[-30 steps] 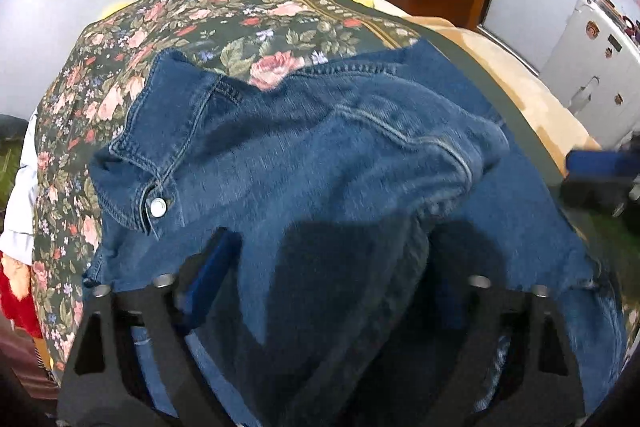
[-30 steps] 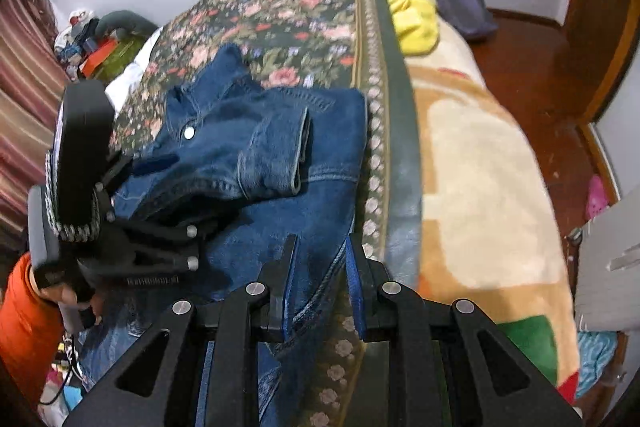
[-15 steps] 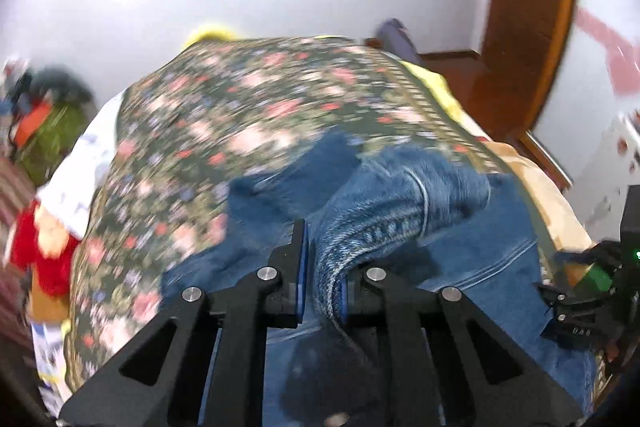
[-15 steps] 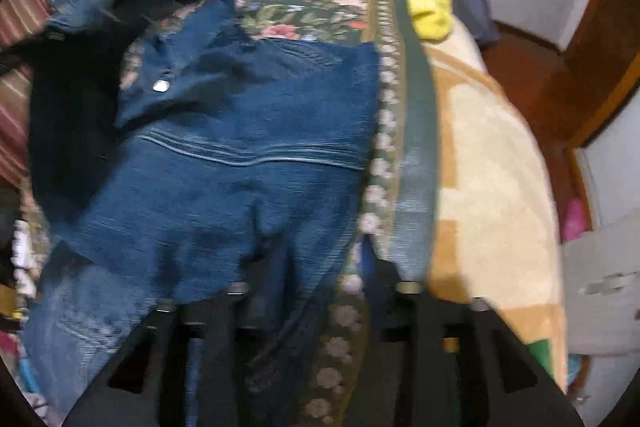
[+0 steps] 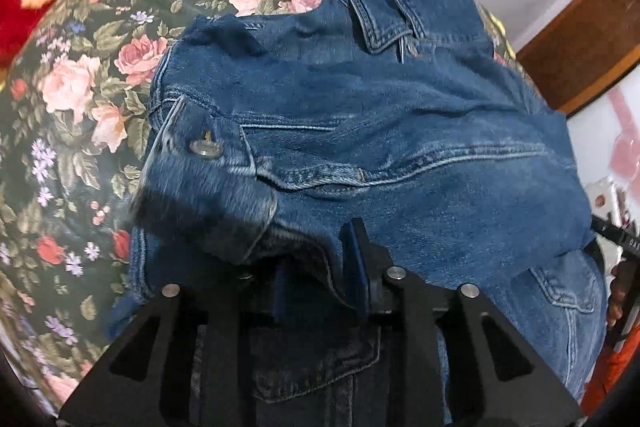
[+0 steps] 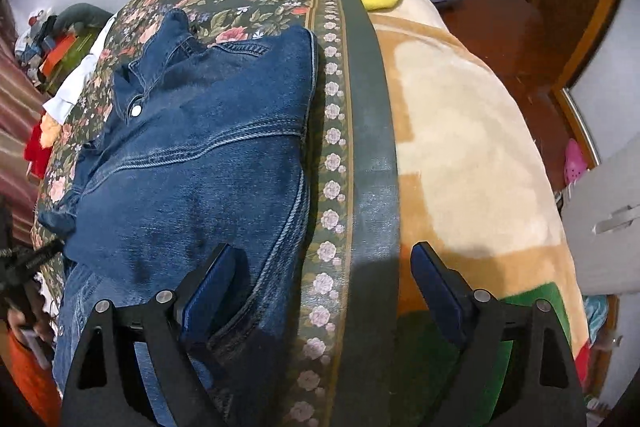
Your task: Fold large clothes
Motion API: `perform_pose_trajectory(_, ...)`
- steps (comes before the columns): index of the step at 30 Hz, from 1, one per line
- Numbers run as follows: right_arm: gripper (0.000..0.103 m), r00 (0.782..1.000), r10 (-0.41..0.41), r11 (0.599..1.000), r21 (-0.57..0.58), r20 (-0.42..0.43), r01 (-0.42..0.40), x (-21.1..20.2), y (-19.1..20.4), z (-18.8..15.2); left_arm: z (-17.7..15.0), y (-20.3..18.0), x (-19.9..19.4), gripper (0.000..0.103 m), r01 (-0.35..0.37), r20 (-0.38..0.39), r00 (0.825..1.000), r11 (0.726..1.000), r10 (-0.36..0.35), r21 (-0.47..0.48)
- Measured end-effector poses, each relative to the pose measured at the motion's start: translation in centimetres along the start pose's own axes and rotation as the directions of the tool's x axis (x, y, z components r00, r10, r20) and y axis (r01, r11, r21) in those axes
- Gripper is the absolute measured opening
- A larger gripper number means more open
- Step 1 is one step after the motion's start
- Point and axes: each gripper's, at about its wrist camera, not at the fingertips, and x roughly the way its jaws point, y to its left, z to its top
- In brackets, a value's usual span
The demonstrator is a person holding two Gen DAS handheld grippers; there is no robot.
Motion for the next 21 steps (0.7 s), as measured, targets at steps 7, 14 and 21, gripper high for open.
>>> perform_pose_trajectory(7, 0.088, 0.999, 0.025, 1.000, -0.009, 0.025, -0.025, -1.0, 1.6, 0.8, 2.4, 1.4, -1.3, 0.041, 0.066, 0.078, 0.995, 0.995, -0.060, -0.080)
perform_pose_trajectory(14, 0.088, 0.998, 0.043, 0.999, -0.018, 0.045, -0.042, -1.3, 2.8, 2.2, 5.0, -2.9, -3.1, 0.016, -0.151, 0.190, 0.974, 0.981, 0.126, 0.120)
perform_pose_trajectory(21, 0.089, 0.995, 0.047, 0.999, -0.019, 0.084, -0.046, -1.7, 3.4, 5.0, 8.0, -6.7, -9.4, 0.016, -0.226, 0.453, 0.885, 0.952, 0.111, 0.208)
